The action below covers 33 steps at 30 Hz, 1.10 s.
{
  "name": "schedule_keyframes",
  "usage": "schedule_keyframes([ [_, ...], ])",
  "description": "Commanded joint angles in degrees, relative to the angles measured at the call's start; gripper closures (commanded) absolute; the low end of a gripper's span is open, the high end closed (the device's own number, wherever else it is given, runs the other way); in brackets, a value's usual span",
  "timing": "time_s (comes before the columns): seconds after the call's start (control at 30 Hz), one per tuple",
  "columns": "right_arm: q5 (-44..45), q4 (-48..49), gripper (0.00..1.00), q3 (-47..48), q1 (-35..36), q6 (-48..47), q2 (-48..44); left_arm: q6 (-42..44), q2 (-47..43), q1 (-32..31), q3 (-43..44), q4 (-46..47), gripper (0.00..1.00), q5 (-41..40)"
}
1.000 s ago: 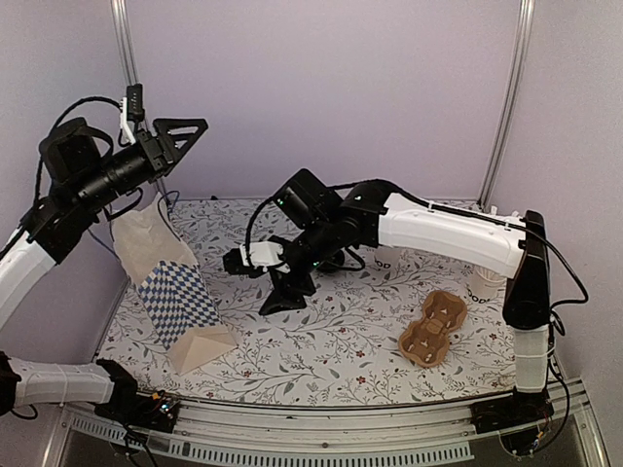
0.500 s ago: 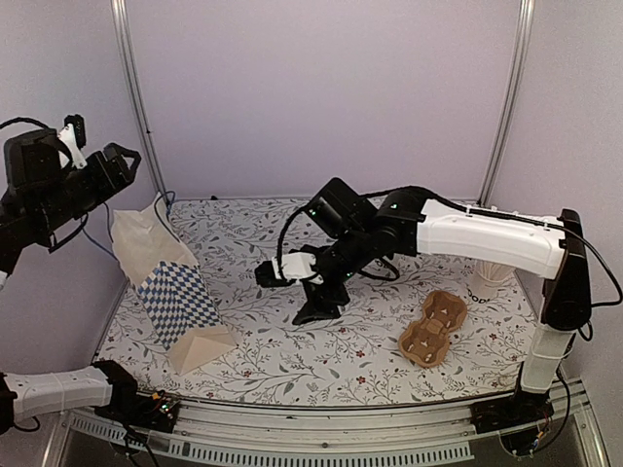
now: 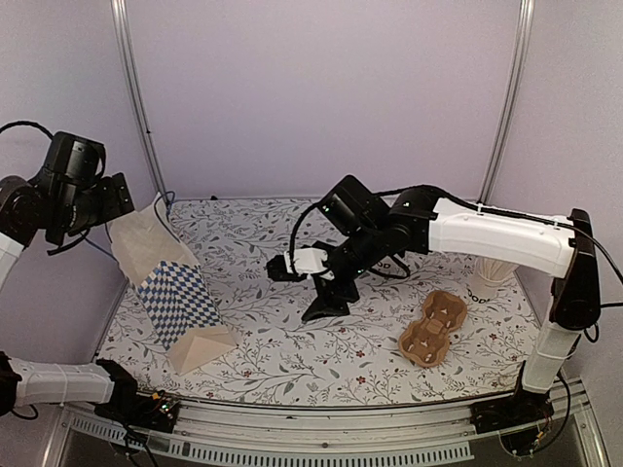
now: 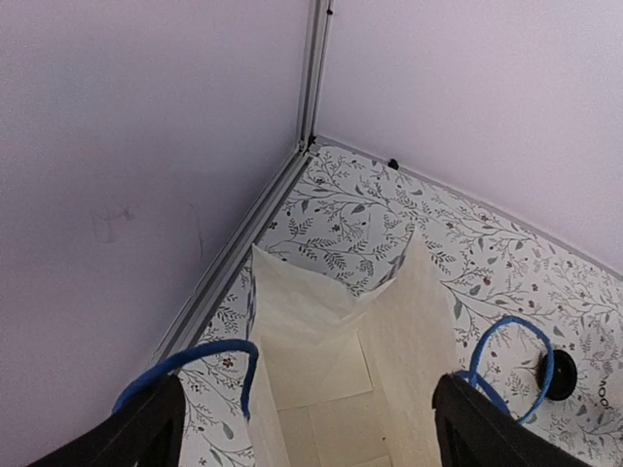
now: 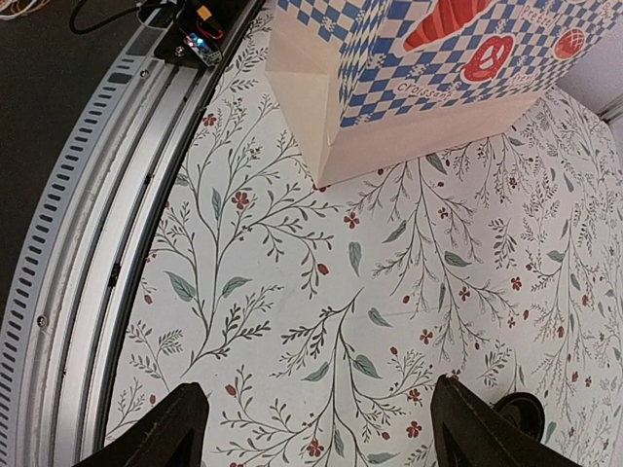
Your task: Pack the takeout coffee
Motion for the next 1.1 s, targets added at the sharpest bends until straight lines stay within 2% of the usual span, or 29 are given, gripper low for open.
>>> schedule_keyframes([
  [0.0,-1.6,0.6,0.18,-0.7,-0.6,1.0,-2.4,-3.6,-0.3,2.1,-2.0,-6.8,0.03,-4.3],
  [0.13,-2.7,0.6,0.18,-0.7,-0.6,1.2,-2.2,-6.3,0.1,6.2,-6.2,-7.3,0.02,-1.6],
  [0.27,-3.1,0.5,0.18,-1.2,-0.6,1.6,-2.2,-4.6,-1.4,10.8,-11.4,-2.7,0.08,6.2],
  [0.57,-2.5,1.0,0.18,-2.7,-0.6,1.9,-3.0,2.0,-3.8,14.7,-13.6,4.6,0.48,12.2],
  [0.83,-0.5,0.6,0.18,-2.8,-0.6,2.1,-3.0,8.7,-0.4,15.0,-12.7,10.7,0.99,16.4],
  [1.07,1.4,-1.4,0.18,-4.8,-4.0,1.8,-6.1,13.2,4.4,15.2,-7.1,11.7,1.00,23.6],
])
